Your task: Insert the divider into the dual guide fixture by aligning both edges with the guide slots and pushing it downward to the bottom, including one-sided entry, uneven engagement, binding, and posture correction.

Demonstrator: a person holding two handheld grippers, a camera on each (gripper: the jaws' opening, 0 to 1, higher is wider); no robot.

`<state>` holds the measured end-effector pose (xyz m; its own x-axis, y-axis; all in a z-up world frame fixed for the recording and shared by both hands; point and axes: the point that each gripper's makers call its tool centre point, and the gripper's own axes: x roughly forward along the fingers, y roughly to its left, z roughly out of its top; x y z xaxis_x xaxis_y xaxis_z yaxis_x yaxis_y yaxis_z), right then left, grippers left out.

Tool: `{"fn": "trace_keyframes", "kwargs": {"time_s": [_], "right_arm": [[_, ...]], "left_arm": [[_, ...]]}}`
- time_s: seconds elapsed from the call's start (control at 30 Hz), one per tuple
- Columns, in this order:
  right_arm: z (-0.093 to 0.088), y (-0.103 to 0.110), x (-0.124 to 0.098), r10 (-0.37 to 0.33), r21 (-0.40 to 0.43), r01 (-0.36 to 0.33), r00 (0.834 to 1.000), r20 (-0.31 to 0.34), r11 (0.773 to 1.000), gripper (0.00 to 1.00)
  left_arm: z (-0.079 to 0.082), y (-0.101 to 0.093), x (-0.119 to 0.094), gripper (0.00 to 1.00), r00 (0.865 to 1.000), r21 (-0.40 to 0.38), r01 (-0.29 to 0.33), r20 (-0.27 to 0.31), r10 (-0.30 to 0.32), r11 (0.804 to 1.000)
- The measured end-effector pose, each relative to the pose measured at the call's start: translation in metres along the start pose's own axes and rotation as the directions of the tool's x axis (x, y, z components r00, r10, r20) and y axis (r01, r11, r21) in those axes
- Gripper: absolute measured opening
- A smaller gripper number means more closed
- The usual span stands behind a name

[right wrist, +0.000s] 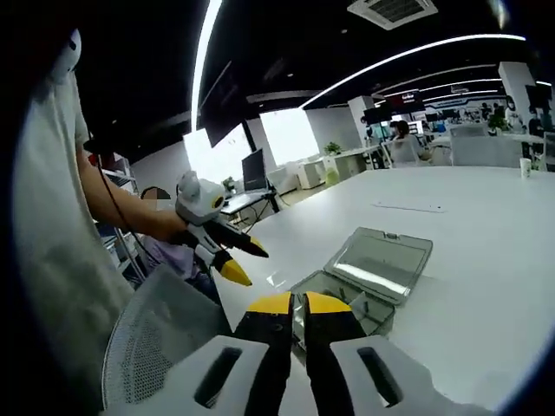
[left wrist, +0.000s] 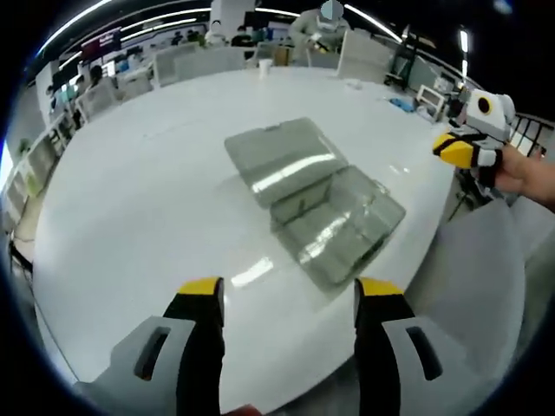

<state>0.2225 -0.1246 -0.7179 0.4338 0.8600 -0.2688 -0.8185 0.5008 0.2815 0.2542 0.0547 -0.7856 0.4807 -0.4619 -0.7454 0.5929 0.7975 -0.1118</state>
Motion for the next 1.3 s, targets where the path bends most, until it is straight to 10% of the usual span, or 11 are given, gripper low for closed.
{"fn": "trace_keyframes", "kwargs": {"time_s": [0.27, 1.3], "right_arm": [[0.004, 0.001, 0.000, 0.007, -0.022, -0.007, 1.000, 0.009, 1.000, 0.13], [-0.041, -0.015, 0.000, -0.081, -0.198, 0.026, 0.959, -0.270, 0.980, 0.65]], "left_arm": [[-0.007, 0.006, 0.012, 0.58, 0.998, -0.021, -0.011, -0.056, 0.010, 1.000], [-0.020, 0.017, 0.047, 0.42, 0.965, -0.111, -0.093, -0.253, 0.063, 0.989]]}}
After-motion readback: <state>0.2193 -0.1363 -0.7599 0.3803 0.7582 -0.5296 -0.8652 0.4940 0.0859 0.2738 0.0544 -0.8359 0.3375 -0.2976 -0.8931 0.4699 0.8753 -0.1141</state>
